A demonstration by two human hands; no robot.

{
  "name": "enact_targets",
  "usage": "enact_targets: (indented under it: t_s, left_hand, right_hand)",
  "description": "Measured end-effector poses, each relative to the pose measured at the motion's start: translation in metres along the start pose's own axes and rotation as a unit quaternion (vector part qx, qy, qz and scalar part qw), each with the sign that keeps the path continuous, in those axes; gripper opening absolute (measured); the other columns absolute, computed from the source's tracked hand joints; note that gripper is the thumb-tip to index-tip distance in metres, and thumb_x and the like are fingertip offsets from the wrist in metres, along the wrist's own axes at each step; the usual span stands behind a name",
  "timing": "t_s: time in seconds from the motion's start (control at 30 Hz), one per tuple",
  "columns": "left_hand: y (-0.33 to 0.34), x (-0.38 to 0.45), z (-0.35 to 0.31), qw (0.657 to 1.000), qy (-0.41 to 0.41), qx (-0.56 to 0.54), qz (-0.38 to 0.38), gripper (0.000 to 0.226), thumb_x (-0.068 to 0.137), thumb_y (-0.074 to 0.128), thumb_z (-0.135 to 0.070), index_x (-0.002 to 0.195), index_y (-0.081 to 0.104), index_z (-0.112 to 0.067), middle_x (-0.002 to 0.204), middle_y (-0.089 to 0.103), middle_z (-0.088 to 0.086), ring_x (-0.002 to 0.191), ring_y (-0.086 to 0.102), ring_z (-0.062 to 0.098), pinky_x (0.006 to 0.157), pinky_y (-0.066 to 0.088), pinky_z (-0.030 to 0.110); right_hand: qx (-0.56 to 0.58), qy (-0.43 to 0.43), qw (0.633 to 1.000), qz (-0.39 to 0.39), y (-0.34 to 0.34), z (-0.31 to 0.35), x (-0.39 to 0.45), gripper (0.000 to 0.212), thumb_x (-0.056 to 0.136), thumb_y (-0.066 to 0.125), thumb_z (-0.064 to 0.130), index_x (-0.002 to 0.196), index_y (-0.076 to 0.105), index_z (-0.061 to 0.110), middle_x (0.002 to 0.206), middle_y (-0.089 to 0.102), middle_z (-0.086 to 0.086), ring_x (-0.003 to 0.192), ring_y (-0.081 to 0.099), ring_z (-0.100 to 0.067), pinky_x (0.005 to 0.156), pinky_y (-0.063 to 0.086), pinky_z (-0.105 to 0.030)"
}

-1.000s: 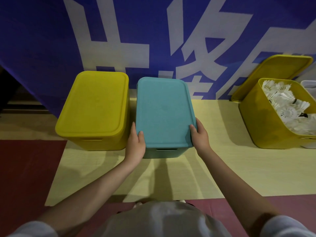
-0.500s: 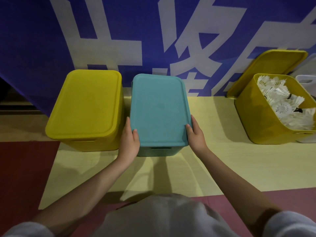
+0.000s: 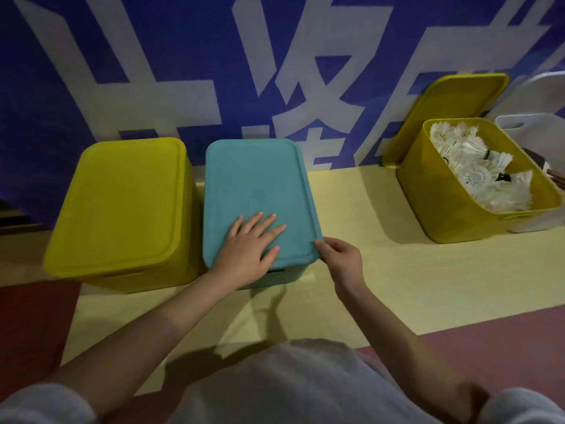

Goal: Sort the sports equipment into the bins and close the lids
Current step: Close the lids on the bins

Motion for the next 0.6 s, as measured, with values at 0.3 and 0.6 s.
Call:
enact_targets:
  t_s: [0.3, 0.6]
  left_hand:
    - [0.012, -0.004, -0.016, 0.989, 0.14, 0.04, 0.042, 0.067, 0.088, 0.027, -0.068, 0.149, 0.017, -0.042, 0.159, 0.013, -0.011, 0.147, 0.009, 0.016, 0.119, 0.0, 0.043]
    - [0.008, -0.015, -0.012, 0.978, 0.179, 0.101, -0.039, 0.066, 0.087, 0.056, -0.05, 0.143, 0.041, -0.021, 0.148, 0.042, 0.006, 0.135, 0.042, 0.025, 0.111, 0.022, 0.043]
  right_hand:
    - [-0.188, -0.29, 0.936, 0.068, 0.002, 0.01, -0.026, 0.06, 0.087, 0.069, 0.015, 0.142, 0.044, 0.011, 0.141, 0.046, -0.007, 0.128, 0.049, -0.015, 0.103, 0.045, -0.026]
    - [-0.372, -0.475, 0.788, 0.123, 0.013, 0.013, -0.011, 0.048, 0.084, 0.071, 0.014, 0.13, 0.058, 0.013, 0.141, 0.051, -0.008, 0.137, 0.039, -0.03, 0.102, 0.047, -0.046]
Point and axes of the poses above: each hand's wrist, its own x-axis towards the middle knuckle, its own y-axis out of the palm, z = x × y, the point moved 8 cm from there along x, towards the middle knuckle
